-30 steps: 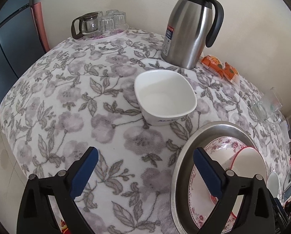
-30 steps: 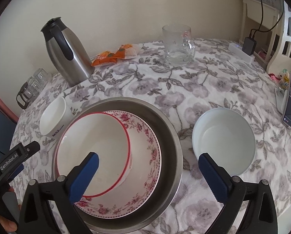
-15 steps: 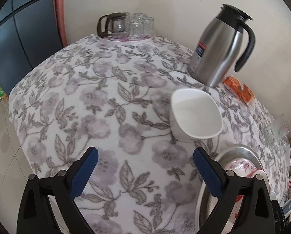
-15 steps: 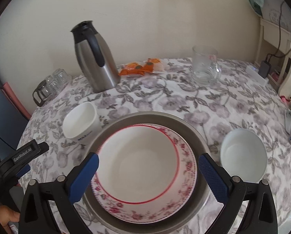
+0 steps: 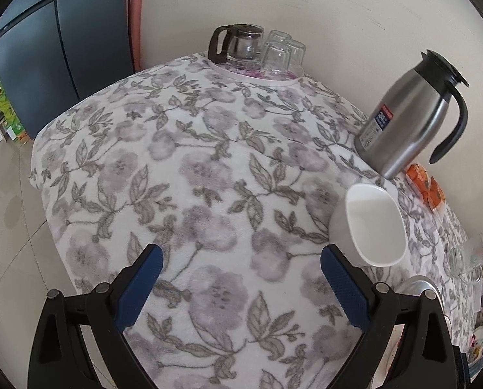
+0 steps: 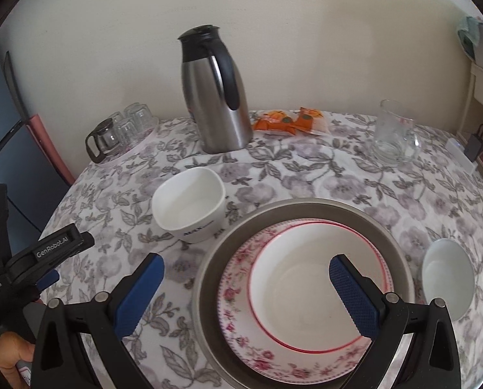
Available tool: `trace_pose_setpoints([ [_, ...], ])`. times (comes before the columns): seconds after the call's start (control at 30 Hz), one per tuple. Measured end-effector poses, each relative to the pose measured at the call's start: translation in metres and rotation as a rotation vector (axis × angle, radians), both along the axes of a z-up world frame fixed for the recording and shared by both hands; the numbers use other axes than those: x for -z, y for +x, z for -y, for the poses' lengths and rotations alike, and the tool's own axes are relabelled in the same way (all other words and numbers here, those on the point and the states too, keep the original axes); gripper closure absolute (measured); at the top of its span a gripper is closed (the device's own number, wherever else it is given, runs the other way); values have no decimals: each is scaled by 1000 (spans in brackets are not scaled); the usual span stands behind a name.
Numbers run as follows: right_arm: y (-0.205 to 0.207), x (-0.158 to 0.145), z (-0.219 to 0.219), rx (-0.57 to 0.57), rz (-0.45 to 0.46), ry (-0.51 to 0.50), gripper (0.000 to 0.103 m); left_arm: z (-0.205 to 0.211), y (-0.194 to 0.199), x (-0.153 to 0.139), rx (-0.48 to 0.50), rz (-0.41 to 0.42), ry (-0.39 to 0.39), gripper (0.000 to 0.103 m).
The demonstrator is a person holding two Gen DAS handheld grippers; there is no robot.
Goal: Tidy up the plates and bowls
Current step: 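Move both grippers toward the white square MAX bowl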
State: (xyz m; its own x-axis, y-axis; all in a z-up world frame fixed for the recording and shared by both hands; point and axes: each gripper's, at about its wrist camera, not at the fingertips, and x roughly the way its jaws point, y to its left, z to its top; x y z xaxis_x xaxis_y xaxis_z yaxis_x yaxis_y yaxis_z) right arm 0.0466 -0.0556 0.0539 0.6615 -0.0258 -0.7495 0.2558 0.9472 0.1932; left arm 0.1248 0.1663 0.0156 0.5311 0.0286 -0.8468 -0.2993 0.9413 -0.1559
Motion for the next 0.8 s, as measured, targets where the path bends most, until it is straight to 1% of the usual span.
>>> trace_pose_setpoints([
  [0.2, 13, -1, -20, -46, 13, -8, 0, -15, 5, 3, -25, -6, -9, 5],
  [0.37, 21, -2, -27, -71, 20, 8, 0, -22, 12, 5, -36, -5, -16, 5],
  [0.5, 25, -5, -29, -71, 35, -2, 0, -20, 19, 7, -33, -2, -35, 5],
  [0.67, 32, -8, -27, -57, 55, 14, 0, -10, 27, 6, -9, 11, -44, 5],
  [0.8, 41, -7, -26, -47, 48, 20, 0, -4, 32, 2, 0, 52, -60, 5],
])
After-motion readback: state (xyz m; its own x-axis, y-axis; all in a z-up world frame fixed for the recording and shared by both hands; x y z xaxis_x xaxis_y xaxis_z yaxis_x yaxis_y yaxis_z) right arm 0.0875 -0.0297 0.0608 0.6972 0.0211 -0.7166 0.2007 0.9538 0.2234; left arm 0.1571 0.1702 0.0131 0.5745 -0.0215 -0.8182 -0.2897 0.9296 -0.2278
